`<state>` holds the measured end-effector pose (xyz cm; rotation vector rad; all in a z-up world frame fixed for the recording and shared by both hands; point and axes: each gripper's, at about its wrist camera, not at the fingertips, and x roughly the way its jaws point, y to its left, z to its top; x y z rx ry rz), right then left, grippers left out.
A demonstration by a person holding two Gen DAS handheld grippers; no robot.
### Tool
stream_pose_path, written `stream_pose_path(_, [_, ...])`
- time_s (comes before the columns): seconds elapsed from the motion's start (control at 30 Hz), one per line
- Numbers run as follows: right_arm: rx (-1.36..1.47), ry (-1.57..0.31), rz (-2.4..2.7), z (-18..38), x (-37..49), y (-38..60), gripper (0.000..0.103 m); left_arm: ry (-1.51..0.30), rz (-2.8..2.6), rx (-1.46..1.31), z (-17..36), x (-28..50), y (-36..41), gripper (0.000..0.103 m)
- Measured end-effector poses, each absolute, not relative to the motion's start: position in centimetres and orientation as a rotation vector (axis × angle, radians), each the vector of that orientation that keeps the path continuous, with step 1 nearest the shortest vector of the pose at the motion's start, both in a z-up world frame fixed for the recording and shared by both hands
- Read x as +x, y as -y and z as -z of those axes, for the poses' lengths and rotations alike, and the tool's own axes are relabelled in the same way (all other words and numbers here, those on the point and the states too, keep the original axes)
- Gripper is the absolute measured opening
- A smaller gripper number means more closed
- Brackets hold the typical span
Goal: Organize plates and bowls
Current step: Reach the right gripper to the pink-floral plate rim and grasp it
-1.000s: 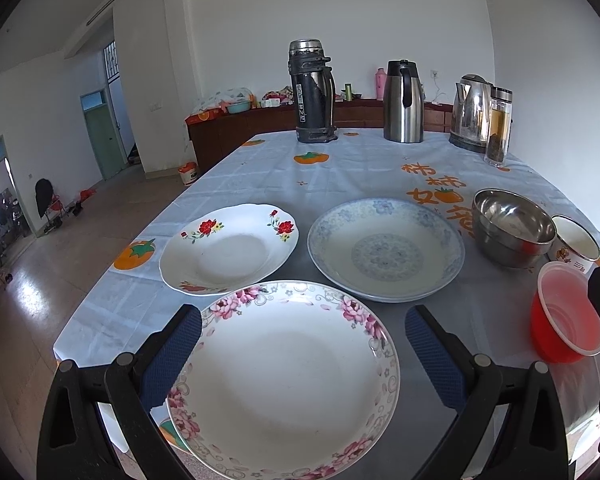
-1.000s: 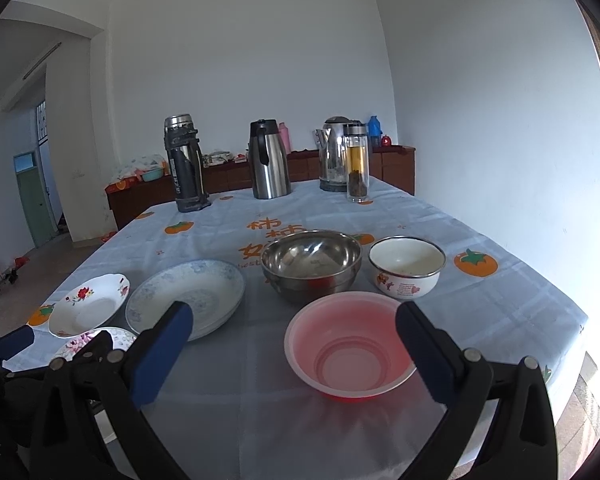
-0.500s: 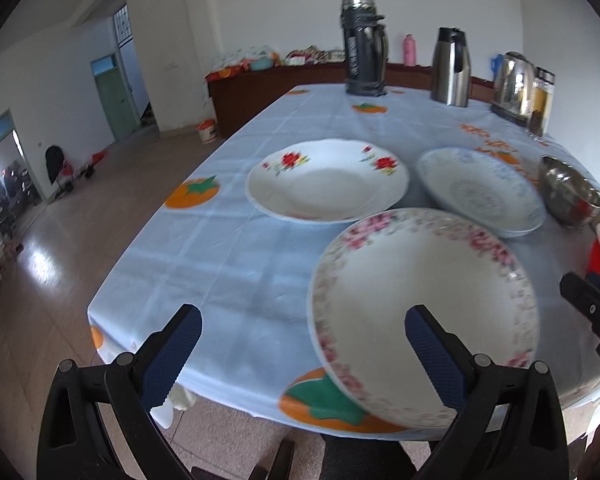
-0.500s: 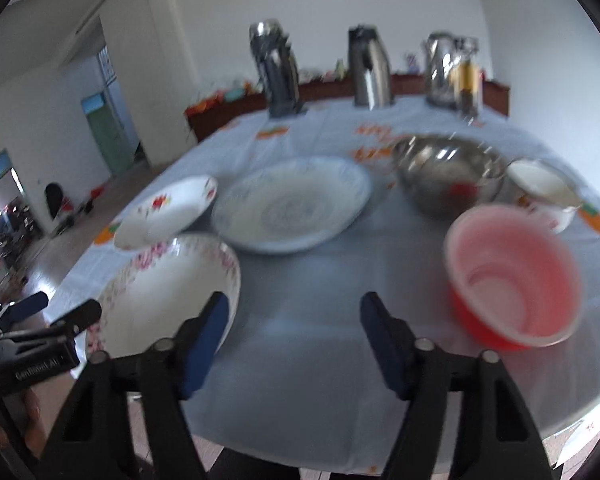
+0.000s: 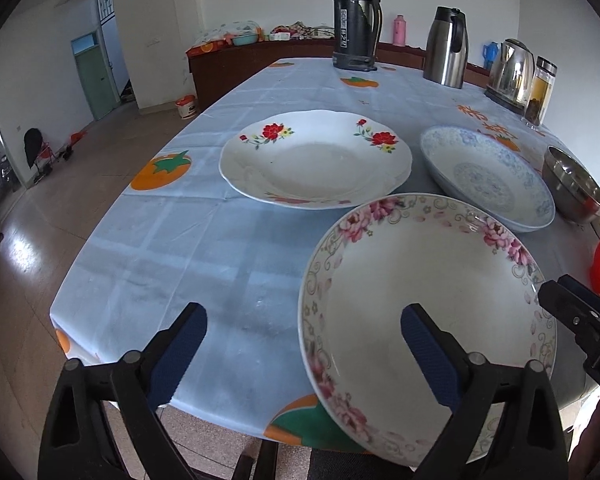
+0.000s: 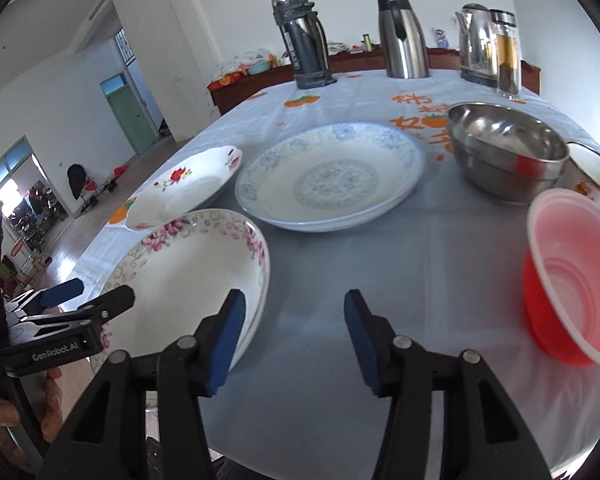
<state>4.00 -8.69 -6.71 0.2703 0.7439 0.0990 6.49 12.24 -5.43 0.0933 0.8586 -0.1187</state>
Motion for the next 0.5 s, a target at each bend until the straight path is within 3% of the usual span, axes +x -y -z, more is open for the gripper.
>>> stream_pose_path(0.1, [0.265,-0.752,-0.123,6.8,4.3,8.5,0.038,-0.889,0.139,0.056,5.9,7.3,-12.6,0.069])
stream_pose_path(0.23, [0.261,-0.774,-0.156,7.3,5.0,8.0,0.033,-0.933,0.206,0.010,6.4,7.9,-12.5,0.047])
stream_pose_path(0.3, [0.280,-0.790,-0.176,7.5,5.3,7.9,0.031,-0.938,0.236,0.007,6.5,7.9,-12.2,0.041])
stream_pose_path(0.5, [0.293,-0.809,-0.231,8.1,6.1,7.2,0.018,-0.935,0.256,0.009,6.5,8.1,-11.9,0.040])
